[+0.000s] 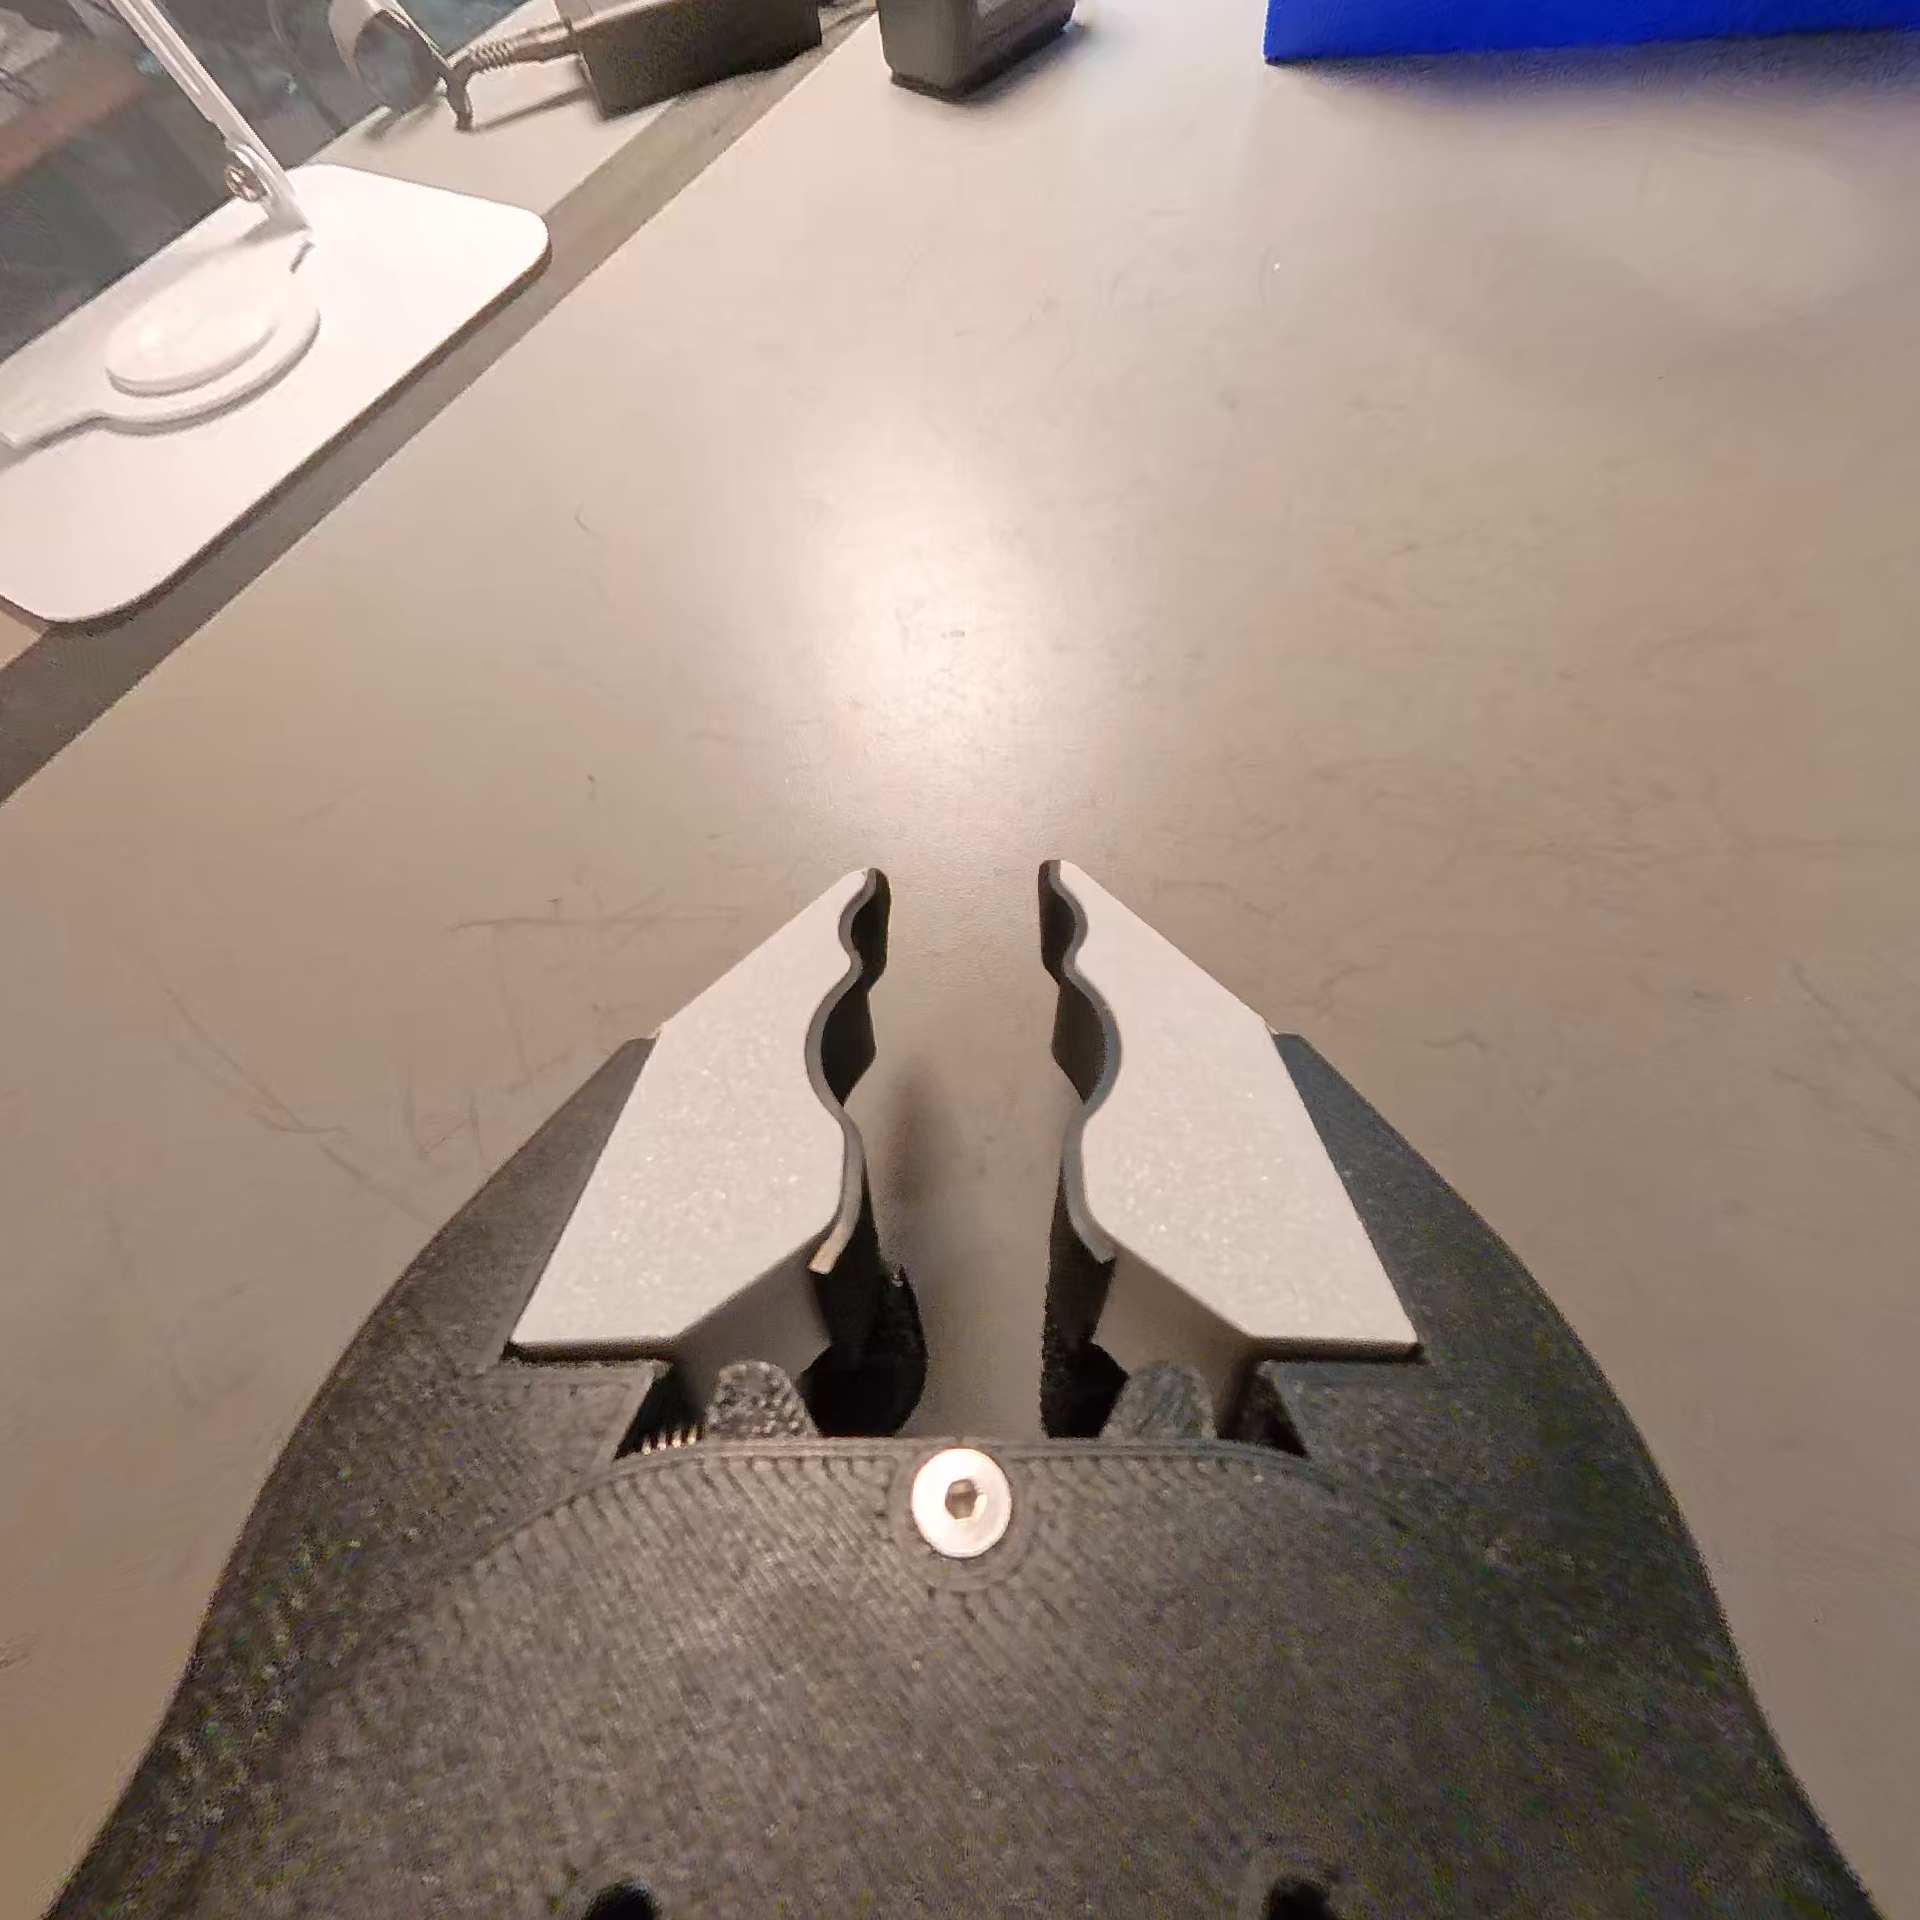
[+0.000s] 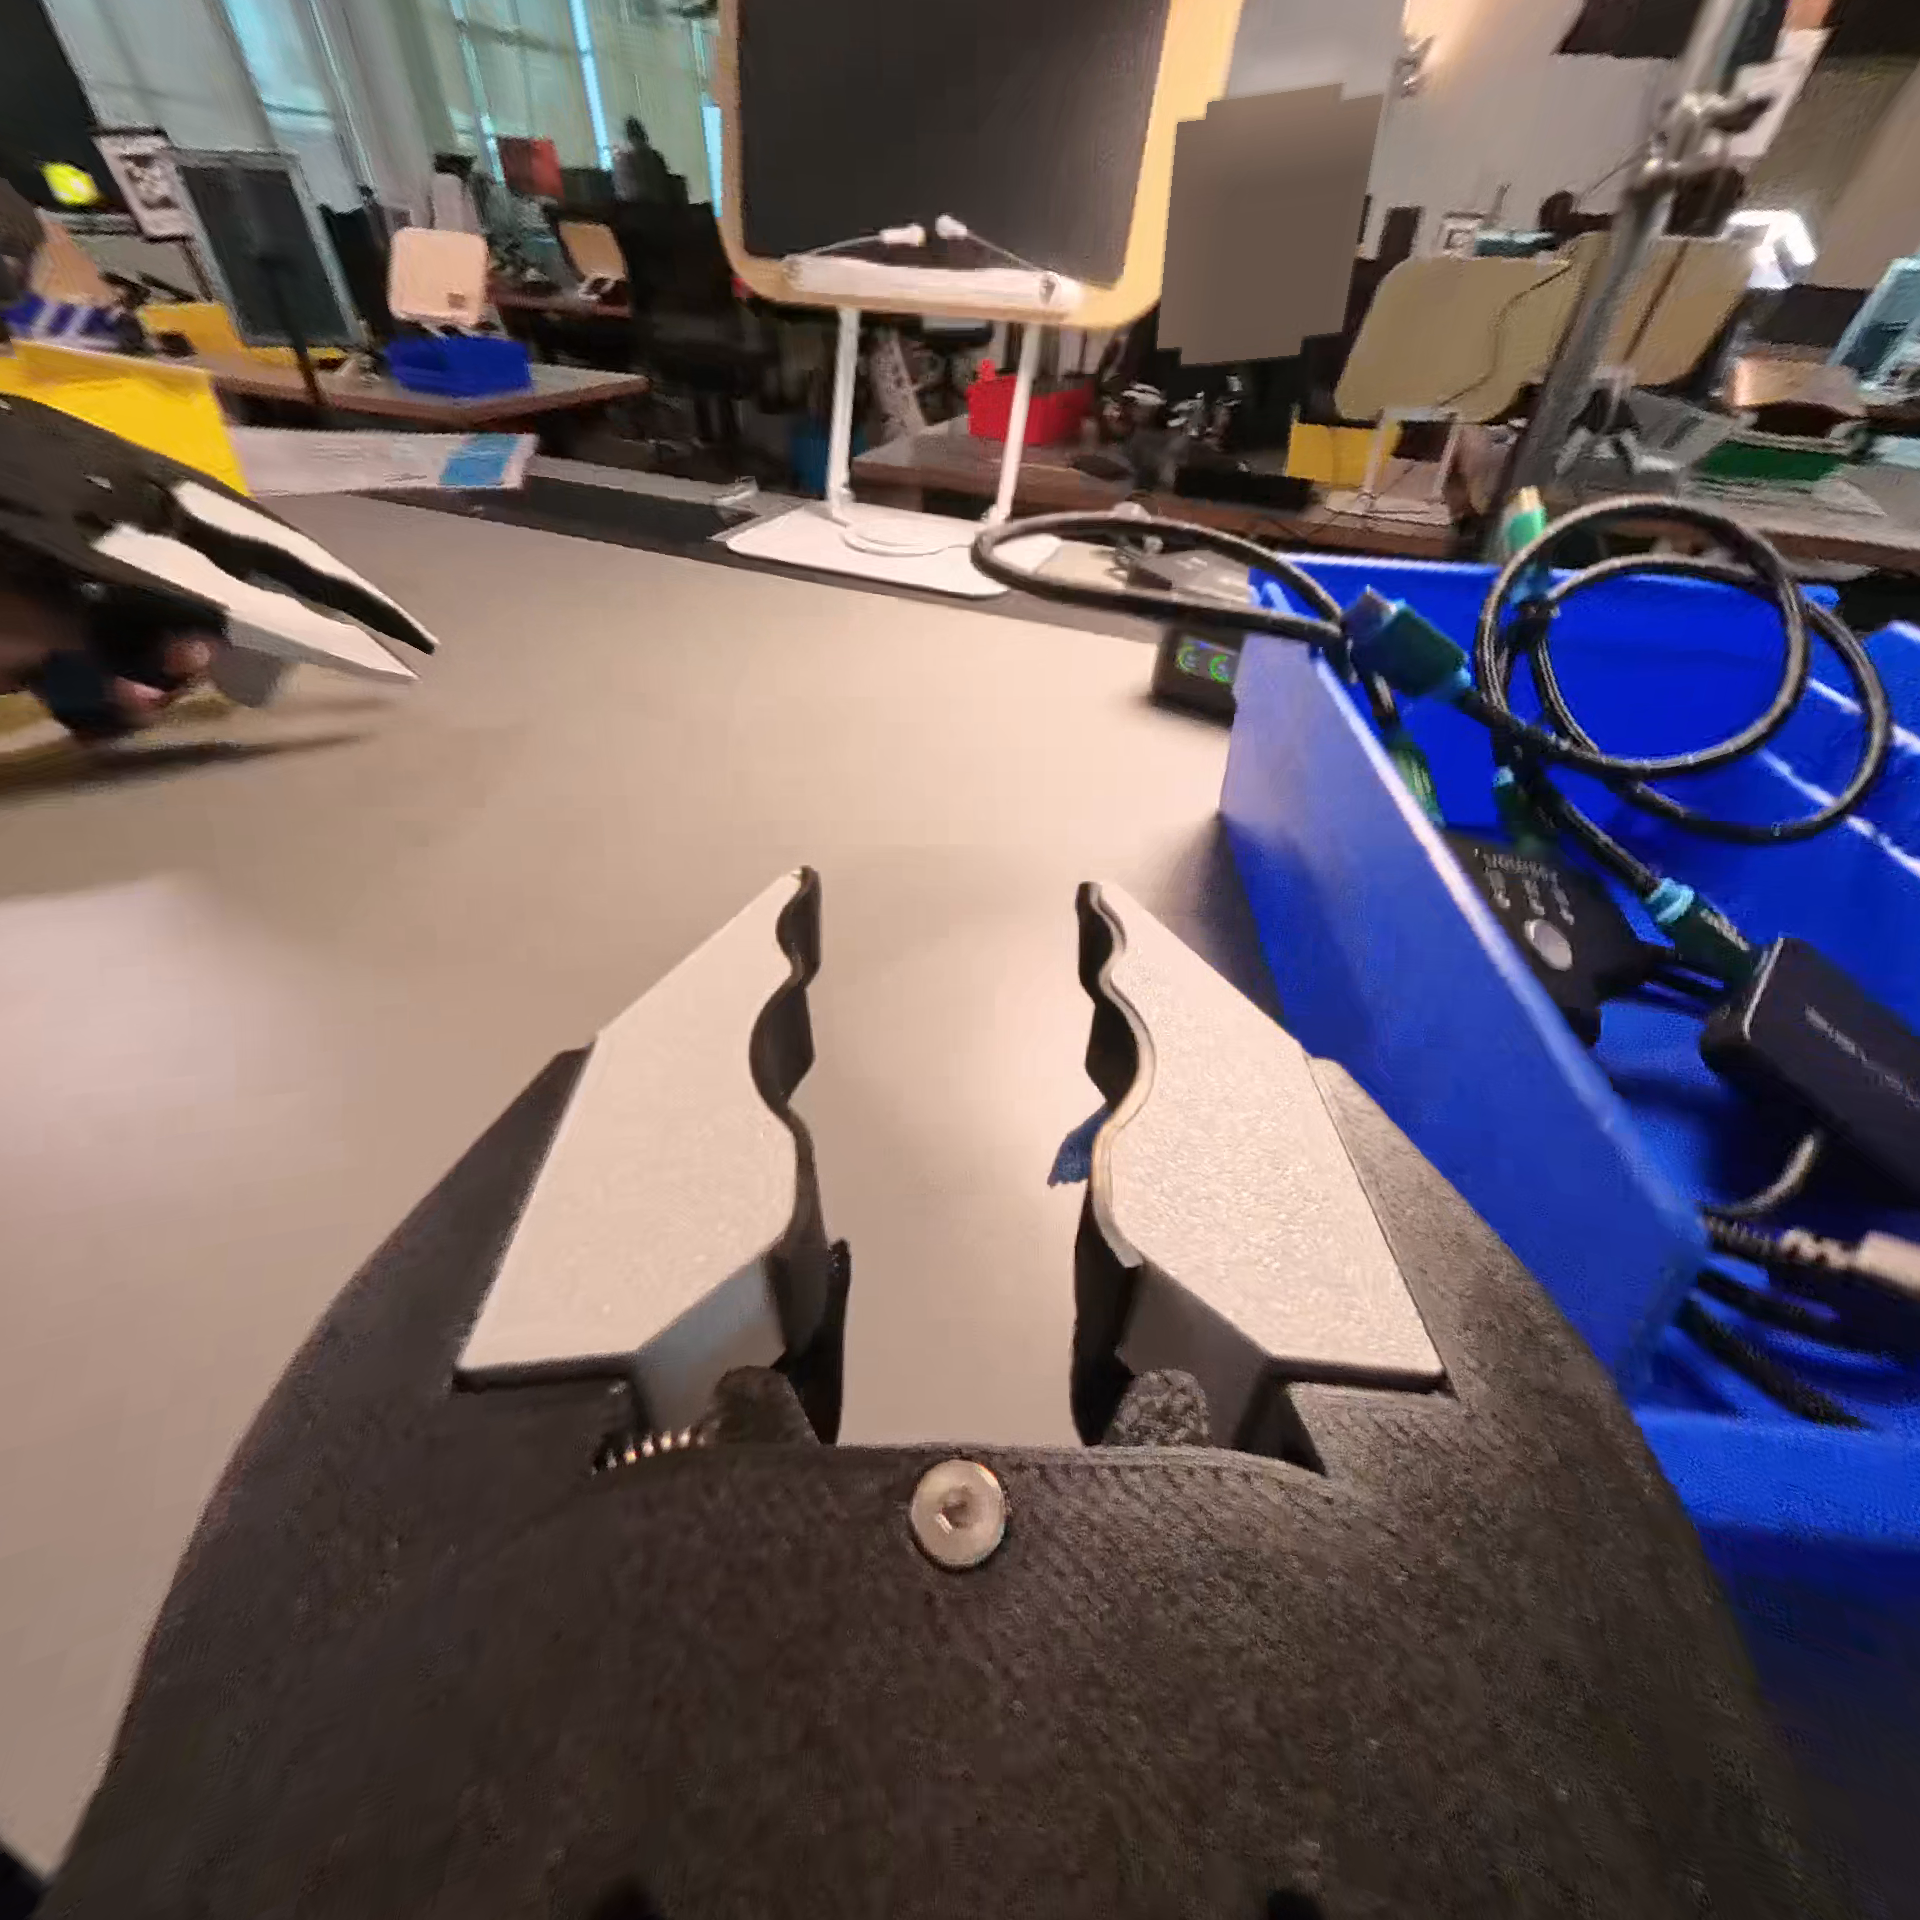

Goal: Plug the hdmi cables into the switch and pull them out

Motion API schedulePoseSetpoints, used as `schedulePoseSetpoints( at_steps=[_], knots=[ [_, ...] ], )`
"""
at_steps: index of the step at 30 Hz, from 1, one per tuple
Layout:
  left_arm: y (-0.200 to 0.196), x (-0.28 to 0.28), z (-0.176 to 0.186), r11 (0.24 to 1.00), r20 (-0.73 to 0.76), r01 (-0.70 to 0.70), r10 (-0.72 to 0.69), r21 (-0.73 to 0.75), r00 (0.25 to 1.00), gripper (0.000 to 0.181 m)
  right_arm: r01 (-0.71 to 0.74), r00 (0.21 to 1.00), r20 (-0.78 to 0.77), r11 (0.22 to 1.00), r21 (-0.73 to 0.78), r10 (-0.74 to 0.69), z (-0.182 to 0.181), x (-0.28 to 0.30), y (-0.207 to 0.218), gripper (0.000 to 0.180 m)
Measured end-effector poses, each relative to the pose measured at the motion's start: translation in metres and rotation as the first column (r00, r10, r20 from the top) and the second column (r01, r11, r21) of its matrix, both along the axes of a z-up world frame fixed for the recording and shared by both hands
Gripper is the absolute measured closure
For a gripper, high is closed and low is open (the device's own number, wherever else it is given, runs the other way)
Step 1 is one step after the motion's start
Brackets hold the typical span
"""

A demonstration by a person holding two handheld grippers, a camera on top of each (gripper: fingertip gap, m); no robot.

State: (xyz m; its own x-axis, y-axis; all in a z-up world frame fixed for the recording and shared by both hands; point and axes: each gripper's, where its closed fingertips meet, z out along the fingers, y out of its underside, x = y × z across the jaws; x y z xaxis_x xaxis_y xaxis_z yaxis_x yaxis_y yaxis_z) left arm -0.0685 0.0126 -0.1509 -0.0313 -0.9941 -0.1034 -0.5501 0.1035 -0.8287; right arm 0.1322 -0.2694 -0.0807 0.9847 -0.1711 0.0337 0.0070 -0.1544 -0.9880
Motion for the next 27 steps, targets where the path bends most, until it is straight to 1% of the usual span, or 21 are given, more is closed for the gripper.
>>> schedulePoseSetpoints(
  at_steps=[1,4,10,13,16,18,19,21,23,25,26,27],
  knots=[
    [0.000,0.000,0.000,1.000,0.002,0.002,-0.002,-0.012,1.000,0.151,0.004,1.000,-0.010,1.000,0.011,-0.004,-0.001,-0.001,0.000,0.133],
    [0.002,-0.001,0.005,0.999,0.029,-0.003,0.004,-0.040,1.000,0.151,0.021,0.998,-0.056,0.998,0.058,-0.018,0.005,0.004,-0.003,0.136],
    [0.005,0.000,0.004,0.996,0.028,-0.015,0.018,-0.083,0.999,0.151,0.043,0.991,-0.131,0.995,0.088,-0.032,0.006,0.014,-0.007,0.138],
    [0.003,-0.001,0.007,0.999,0.047,-0.011,0.013,-0.038,0.999,0.152,0.051,0.994,-0.103,0.992,0.120,-0.038,0.011,0.012,-0.010,0.139],
    [0.007,-0.002,0.007,0.998,0.029,-0.041,0.040,0.038,0.999,0.149,0.069,0.997,-0.029,0.981,0.182,-0.065,0.021,0.008,-0.018,0.142],
    [0.012,-0.004,0.019,0.992,0.052,-0.105,0.101,0.066,0.993,0.149,0.062,0.998,0.003,0.982,0.178,-0.064,0.022,0.005,-0.018,0.143],
    [0.014,-0.007,0.029,0.987,0.082,-0.151,0.146,0.052,0.986,0.149,0.064,0.998,0.015,0.988,0.143,-0.067,0.018,0.006,-0.018,0.143],
    [0.015,-0.021,0.049,0.970,0.154,-0.242,0.244,-0.029,0.958,0.146,0.089,0.994,0.059,0.994,0.064,-0.093,0.011,0.014,-0.021,0.137],
    [0.017,-0.048,0.067,0.936,0.207,-0.344,0.353,-0.081,0.912,0.137,0.121,0.985,0.120,0.991,0.055,-0.127,0.021,0.025,-0.030,0.133],
    [0.028,-0.092,0.085,0.866,0.255,-0.499,0.491,-0.035,0.833,0.124,0.186,0.966,0.173,0.981,0.056,-0.193,0.037,0.044,-0.042,0.131],
    [0.036,-0.121,0.095,0.807,0.284,-0.590,0.561,0.020,0.777,0.121,0.223,0.954,0.195,0.974,0.039,-0.226,0.042,0.055,-0.048,0.127],
    [0.046,-0.154,0.106,0.723,0.315,-0.685,0.633,0.084,0.707,0.117,0.255,0.945,0.210,0.967,0.006,-0.251,0.043,0.066,-0.053,0.121]
  ],
)
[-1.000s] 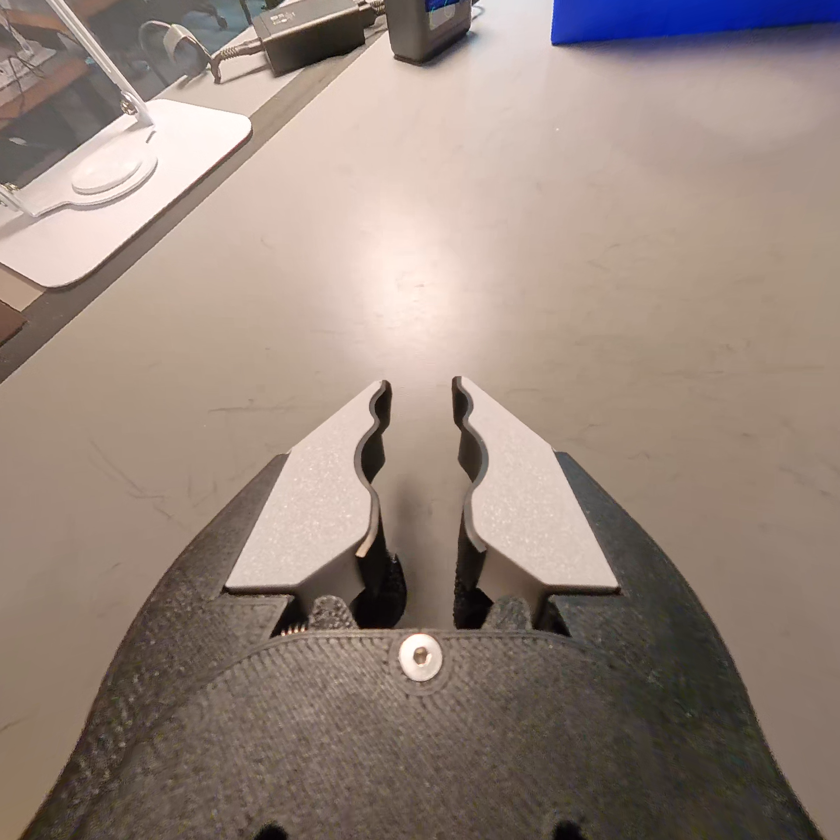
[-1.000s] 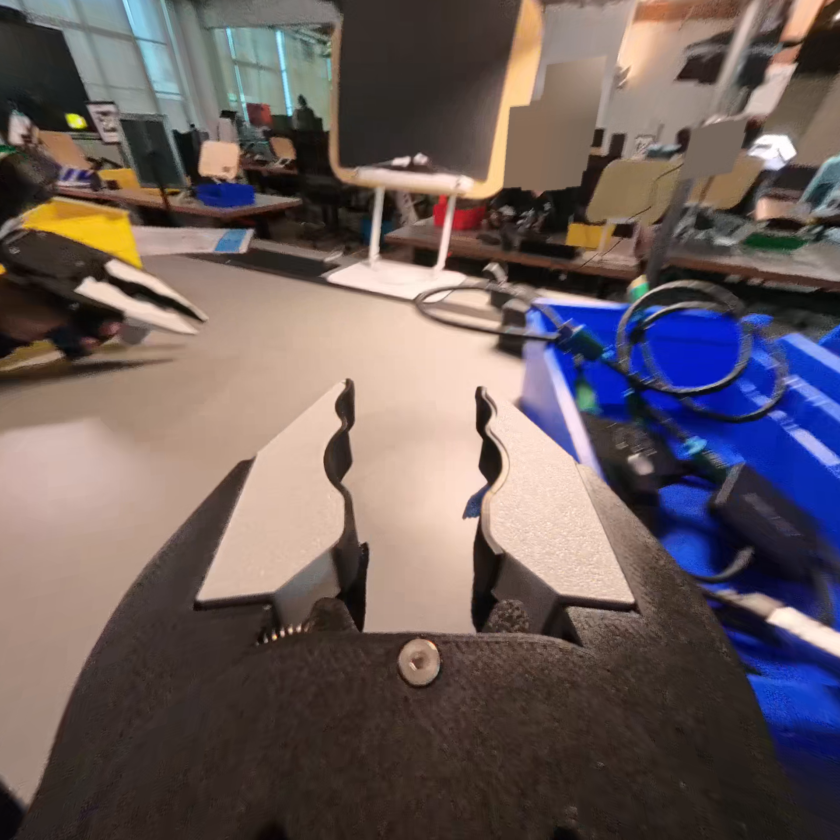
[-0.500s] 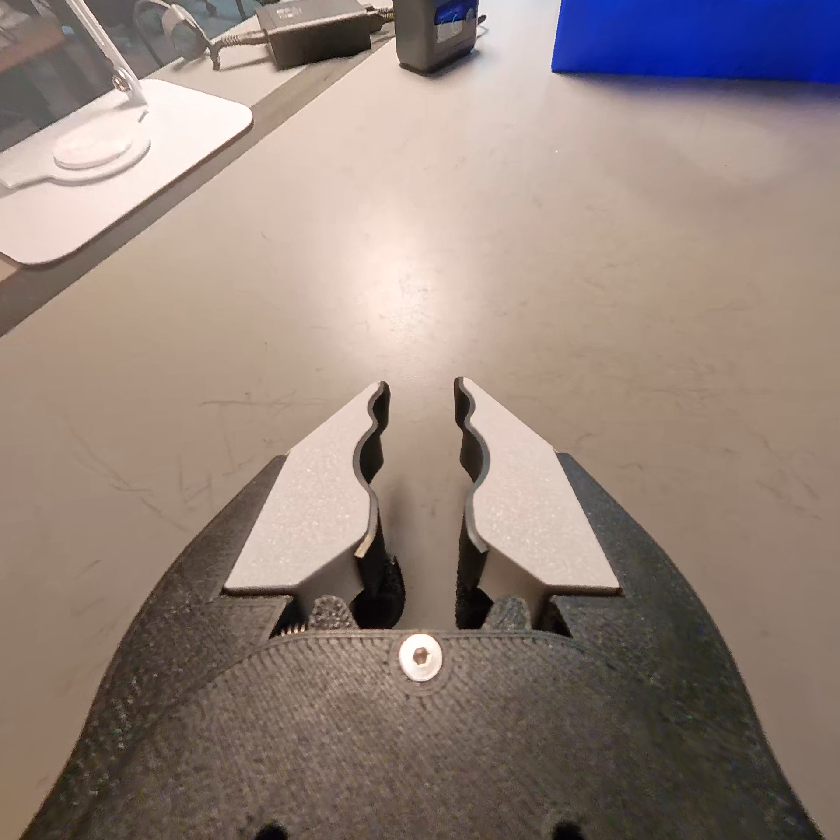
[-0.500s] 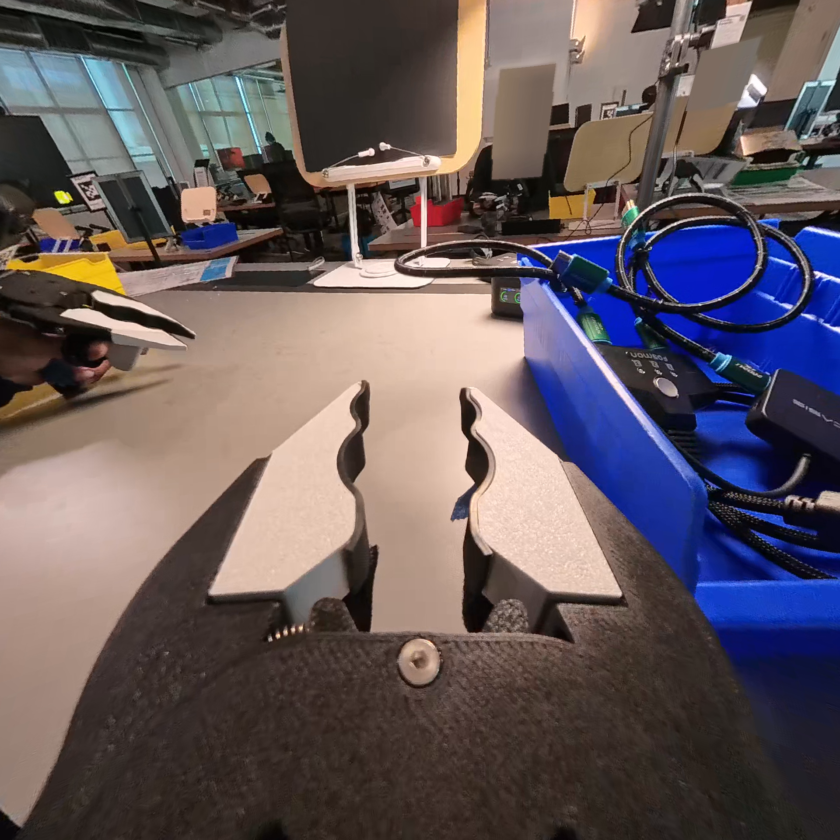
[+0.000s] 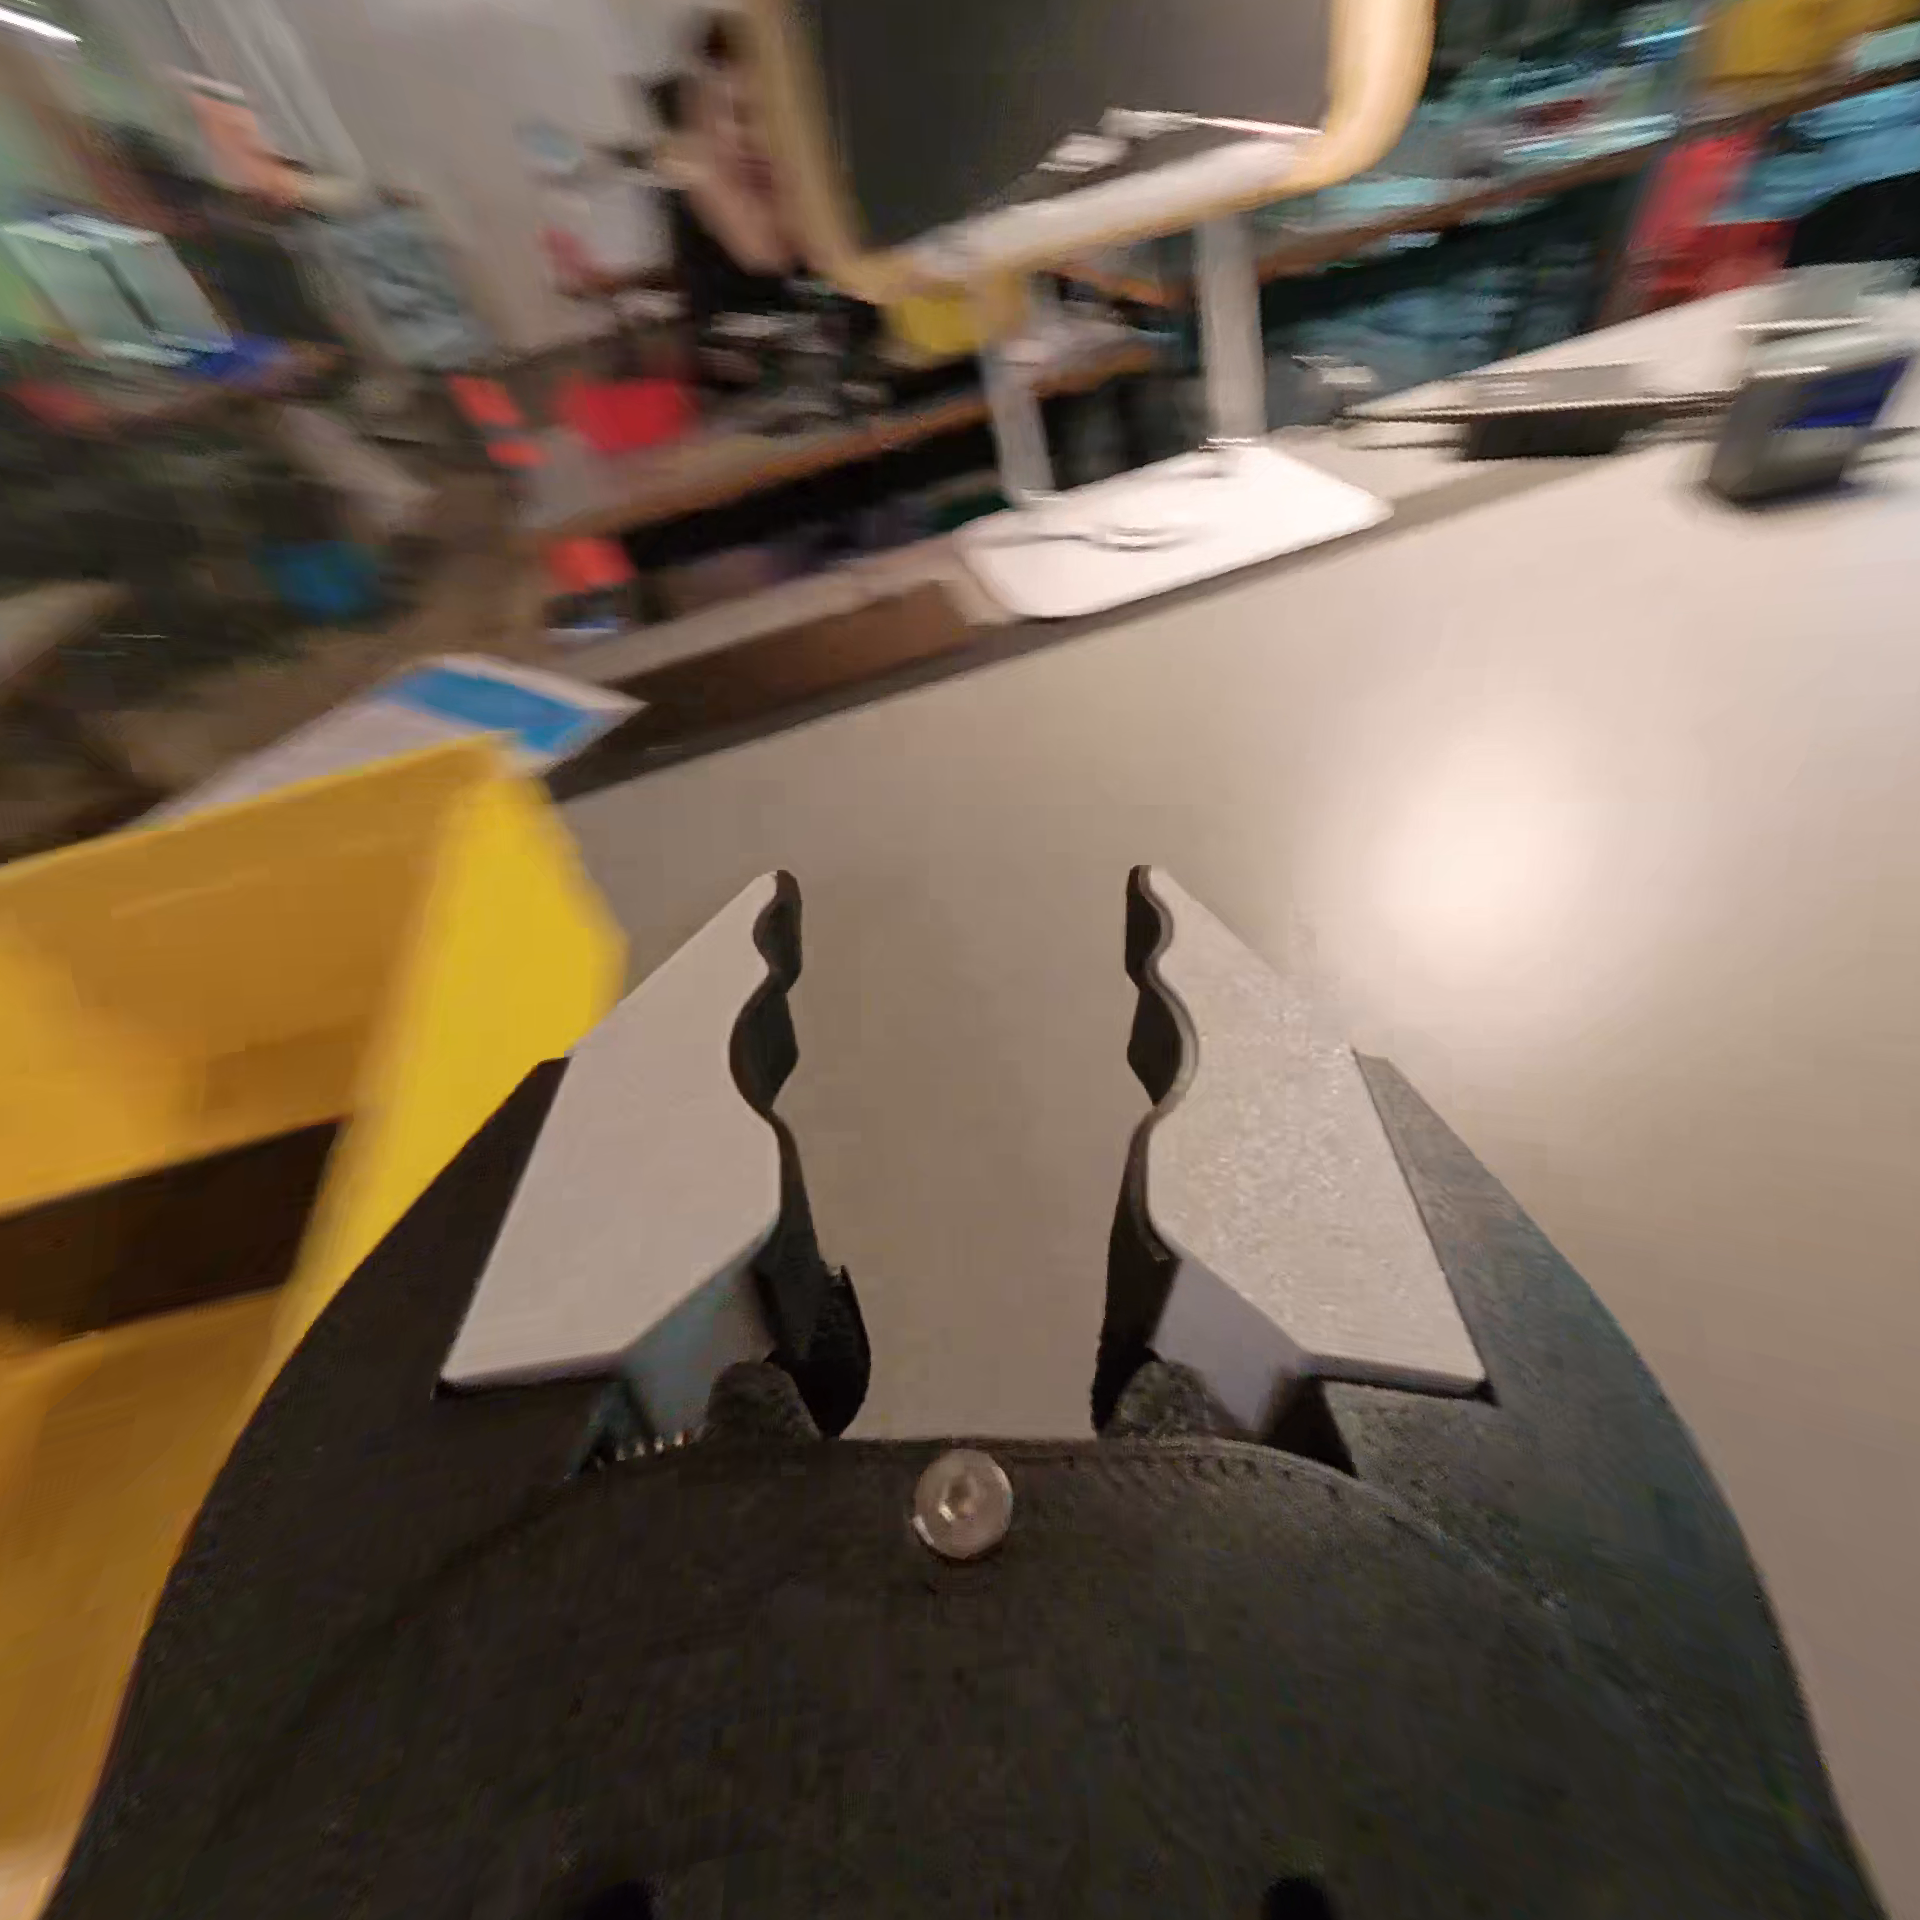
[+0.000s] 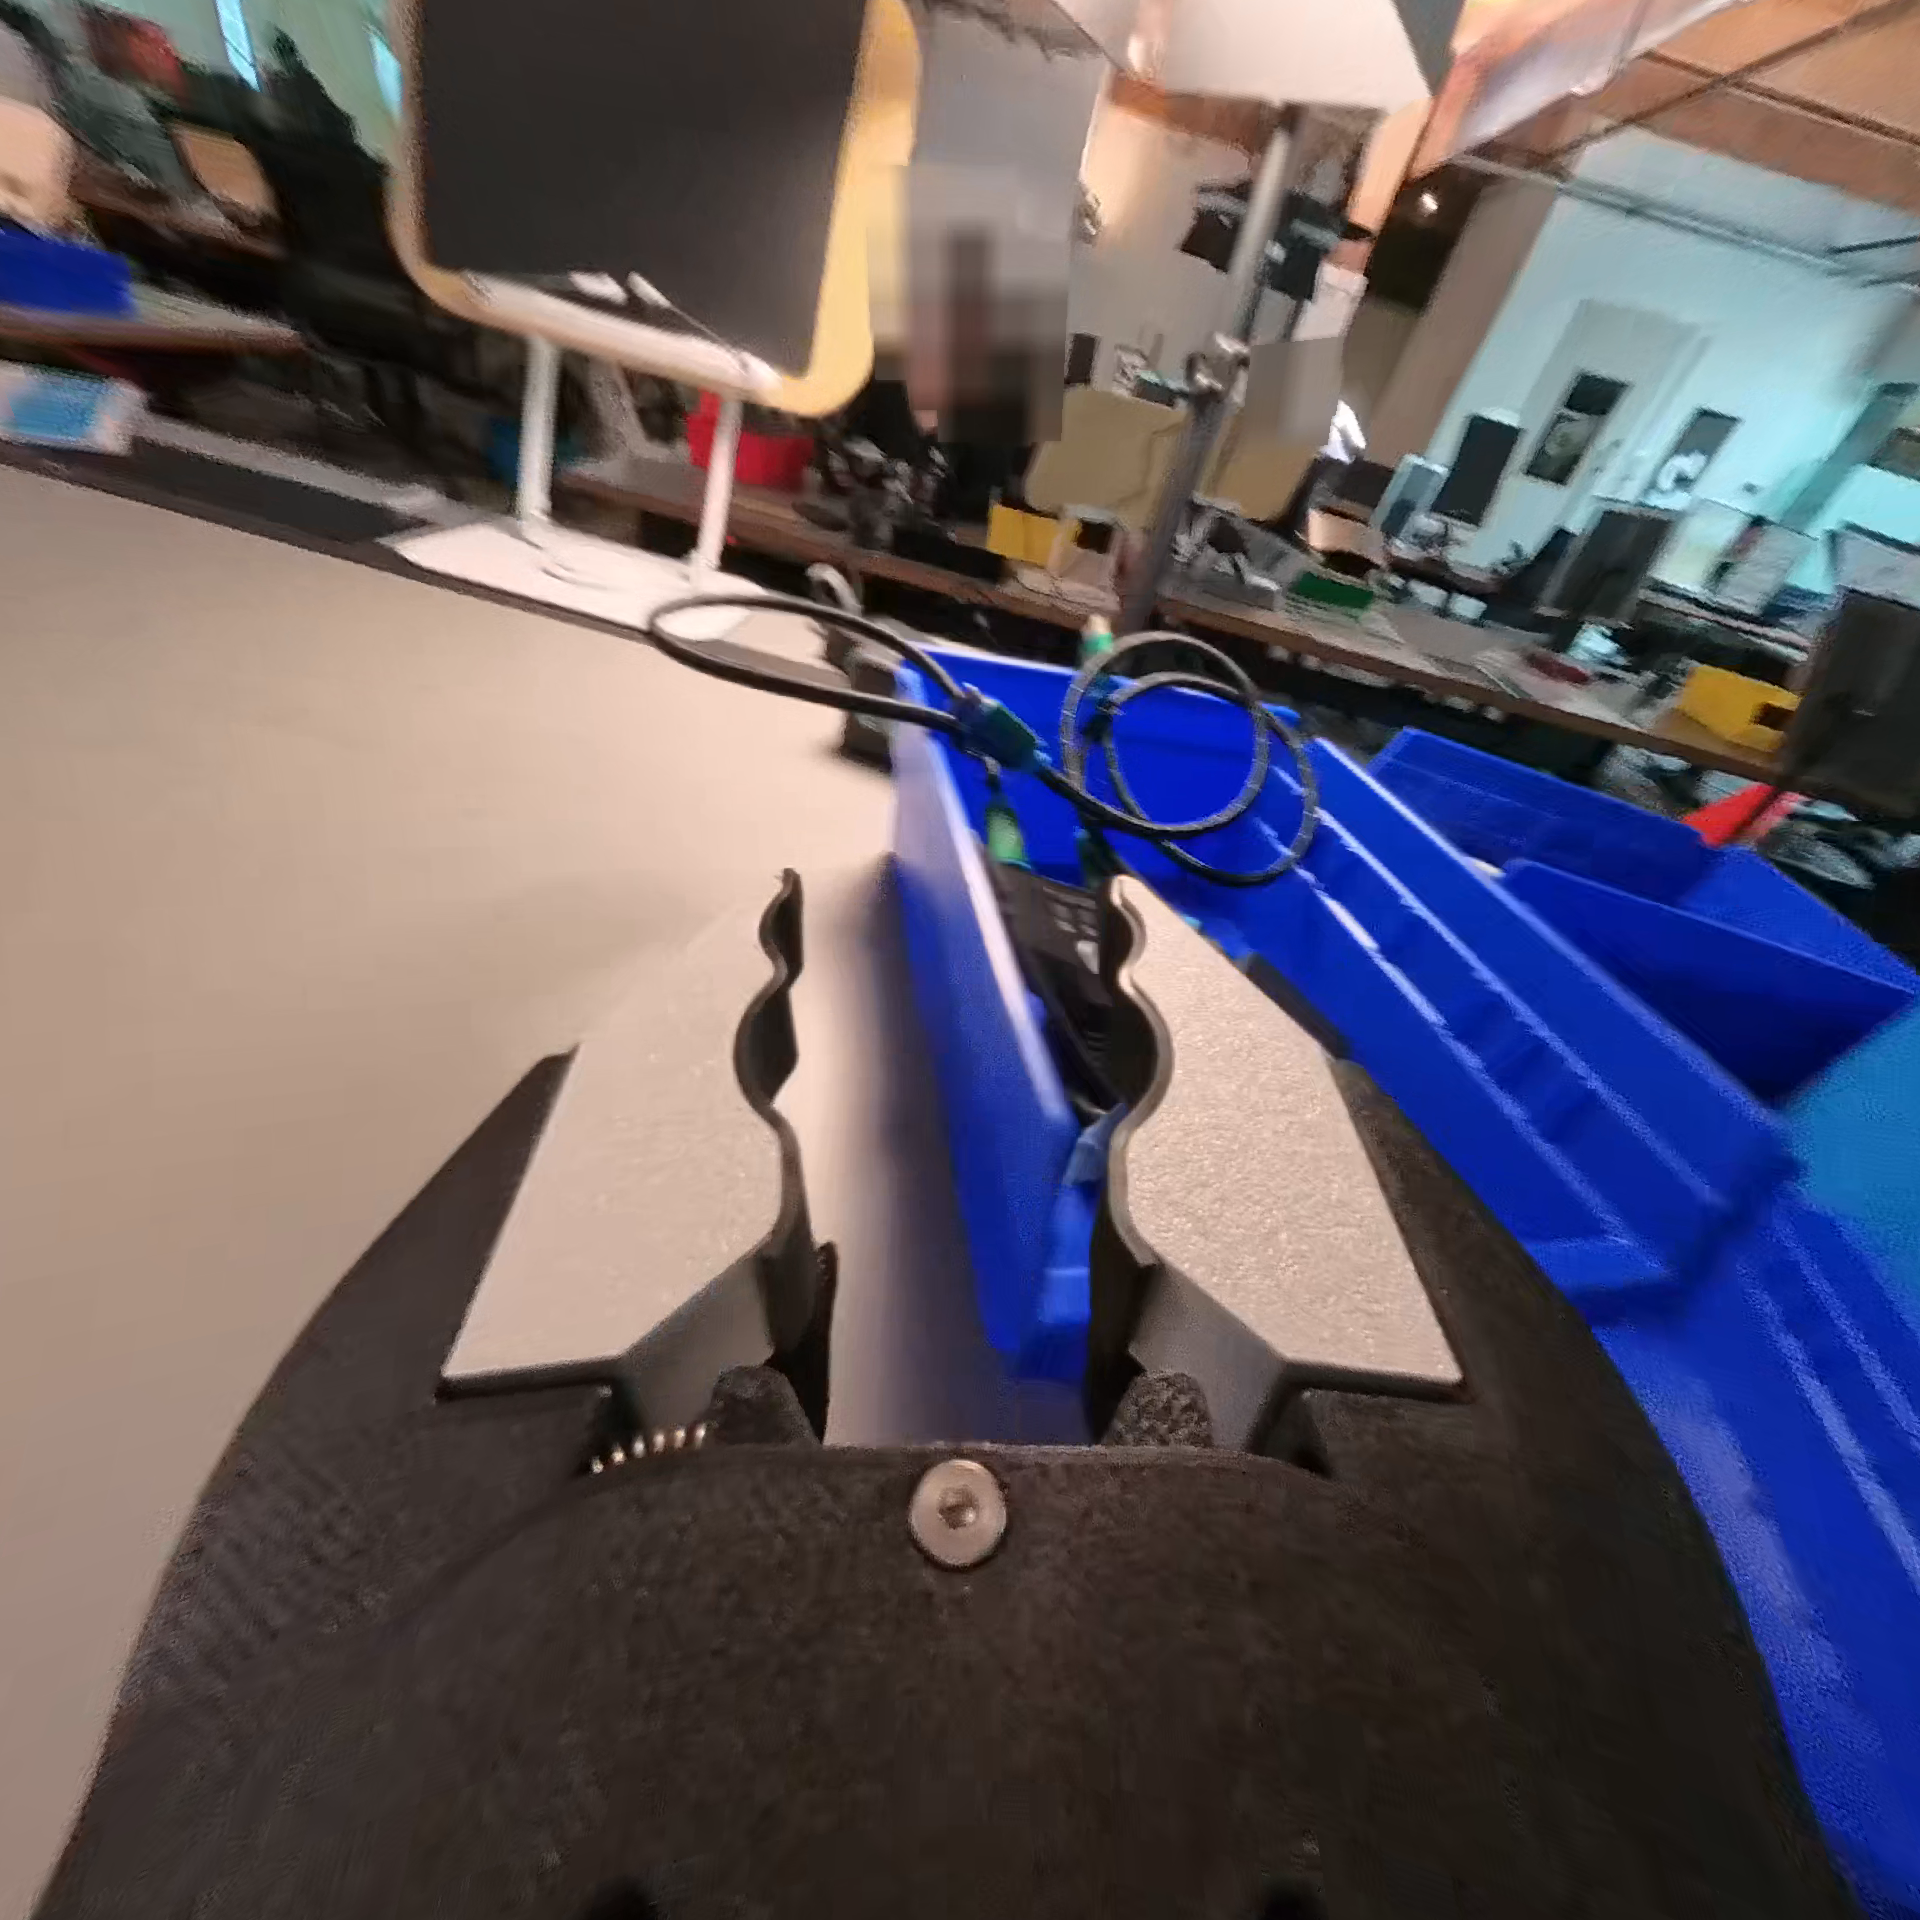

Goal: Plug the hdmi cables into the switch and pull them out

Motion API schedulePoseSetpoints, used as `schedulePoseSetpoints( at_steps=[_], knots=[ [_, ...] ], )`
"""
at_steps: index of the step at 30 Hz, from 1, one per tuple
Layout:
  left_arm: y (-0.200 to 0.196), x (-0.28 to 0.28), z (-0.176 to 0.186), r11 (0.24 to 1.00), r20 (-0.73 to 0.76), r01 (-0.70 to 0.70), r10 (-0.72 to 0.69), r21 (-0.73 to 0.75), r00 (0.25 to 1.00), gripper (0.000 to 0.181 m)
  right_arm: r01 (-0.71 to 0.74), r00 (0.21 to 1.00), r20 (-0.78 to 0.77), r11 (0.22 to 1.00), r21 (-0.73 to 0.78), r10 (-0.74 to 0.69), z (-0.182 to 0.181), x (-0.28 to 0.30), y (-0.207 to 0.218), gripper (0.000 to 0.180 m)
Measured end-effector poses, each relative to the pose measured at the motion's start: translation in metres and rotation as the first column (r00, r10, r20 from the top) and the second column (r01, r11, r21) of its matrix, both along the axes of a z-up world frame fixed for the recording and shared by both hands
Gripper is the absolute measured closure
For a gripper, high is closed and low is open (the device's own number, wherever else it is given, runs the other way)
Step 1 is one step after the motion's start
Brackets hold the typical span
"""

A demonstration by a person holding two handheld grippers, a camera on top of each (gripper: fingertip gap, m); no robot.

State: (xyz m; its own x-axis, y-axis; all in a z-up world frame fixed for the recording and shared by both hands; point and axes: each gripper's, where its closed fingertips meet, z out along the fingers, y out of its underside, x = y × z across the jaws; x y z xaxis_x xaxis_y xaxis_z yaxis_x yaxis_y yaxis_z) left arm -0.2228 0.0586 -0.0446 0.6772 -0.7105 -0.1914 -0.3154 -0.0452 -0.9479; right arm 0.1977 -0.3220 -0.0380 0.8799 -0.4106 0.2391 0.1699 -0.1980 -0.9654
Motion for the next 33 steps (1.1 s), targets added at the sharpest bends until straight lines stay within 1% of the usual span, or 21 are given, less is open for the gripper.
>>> schedulePoseSetpoints(
  at_steps=[1,2,3,5,7,8,9,11,12,13,14,16,19,21,24,26,28,30,33],
  knots=[
    [0.009,-0.035,0.010,0.991,-0.016,-0.126,0.127,0.054,0.992,0.115,0.019,1.000,-0.006,0.999,-0.045,-0.020,-0.003,0.009,-0.002,0.116],
    [0.016,-0.069,0.016,0.969,-0.027,-0.233,0.236,0.076,0.971,0.111,0.024,0.999,-0.028,0.995,-0.095,-0.027,-0.010,0.016,-0.003,0.109],
    [0.022,-0.099,0.017,0.947,-0.040,-0.313,0.316,0.069,0.948,0.103,0.017,0.998,-0.062,0.989,-0.148,-0.027,-0.021,0.021,-0.002,0.103],
    [0.031,-0.142,0.001,0.919,-0.094,-0.395,0.392,-0.010,0.915,0.092,-0.014,0.992,-0.127,0.970,-0.244,-0.018,-0.044,0.025,0.001,0.090],
    [0.034,-0.164,-0.030,0.902,-0.179,-0.414,0.390,-0.121,0.903,0.085,-0.021,0.990,-0.139,0.957,-0.290,-0.021,-0.058,0.027,0.006,0.091],
    [0.036,-0.169,-0.039,0.901,-0.192,-0.412,0.385,-0.134,0.903,0.087,-0.015,0.991,-0.133,0.955,-0.295,-0.025,-0.062,0.028,0.009,0.098],
    [0.037,-0.171,-0.046,0.906,-0.196,-0.402,0.374,-0.134,0.907,0.098,-0.007,0.992,-0.125,0.956,-0.294,-0.031,-0.064,0.030,0.011,0.112],
    [0.040,-0.170,-0.053,0.919,-0.192,-0.377,0.353,-0.110,0.916,0.135,-0.002,0.992,-0.119,0.961,-0.278,-0.032,-0.066,0.030,0.016,0.147],
    [0.040,-0.168,-0.054,0.931,-0.185,-0.352,0.331,-0.094,0.925,0.148,0.002,0.992,-0.121,0.964,-0.267,-0.036,-0.066,0.030,0.017,0.160],
    [0.038,-0.163,-0.055,0.946,-0.171,-0.313,0.296,-0.082,0.940,0.160,0.011,0.991,-0.124,0.966,-0.259,-0.045,-0.066,0.031,0.017,0.167],
    [0.035,-0.156,-0.056,0.959,-0.152,-0.272,0.258,-0.083,0.954,0.177,0.006,0.990,-0.136,0.968,-0.251,-0.041,-0.065,0.029,0.016,0.172],
    [0.032,-0.154,-0.056,0.962,-0.117,-0.262,0.253,-0.070,0.960,0.178,-0.016,0.985,-0.170,0.973,-0.230,-0.024,-0.065,0.024,0.014,0.173],
    [0.011,-0.141,-0.055,0.986,-0.104,-0.162,0.157,-0.039,0.982,0.177,-0.055,0.981,-0.192,0.977,-0.206,0.015,-0.065,0.011,0.009,0.173],
    [-0.005,-0.135,-0.055,0.994,-0.132,-0.113,0.111,-0.001,0.985,0.177,-0.103,0.978,-0.200,0.973,-0.204,0.062,-0.065,-0.002,0.007,0.174],
    [-0.034,-0.124,-0.055,1.000,-0.159,0.020,-0.018,0.010,0.987,0.177,-0.157,0.974,-0.192,0.965,-0.208,0.117,-0.065,-0.017,0.007,0.174],
    [-0.054,-0.115,-0.056,0.991,-0.157,0.132,-0.130,0.007,0.979,0.177,-0.192,0.969,-0.195,0.959,-0.208,0.151,-0.065,-0.024,0.011,0.173],
    [-0.075,-0.107,-0.056,0.969,-0.124,0.247,-0.248,-0.021,0.961,0.177,-0.223,0.964,-0.194,0.952,-0.208,0.183,-0.065,-0.030,0.016,0.173],
    [-0.096,-0.100,-0.055,0.929,-0.083,0.368,-0.370,-0.042,0.925,0.177,-0.253,0.957,-0.199,0.945,-0.207,0.213,-0.065,-0.035,0.022,0.173],
    [-0.130,-0.093,-0.055,0.839,-0.038,0.540,-0.543,-0.058,0.839,0.177,-0.308,0.942,-0.205,0.929,-0.207,0.266,-0.065,-0.044,0.032,0.172]
  ],
)
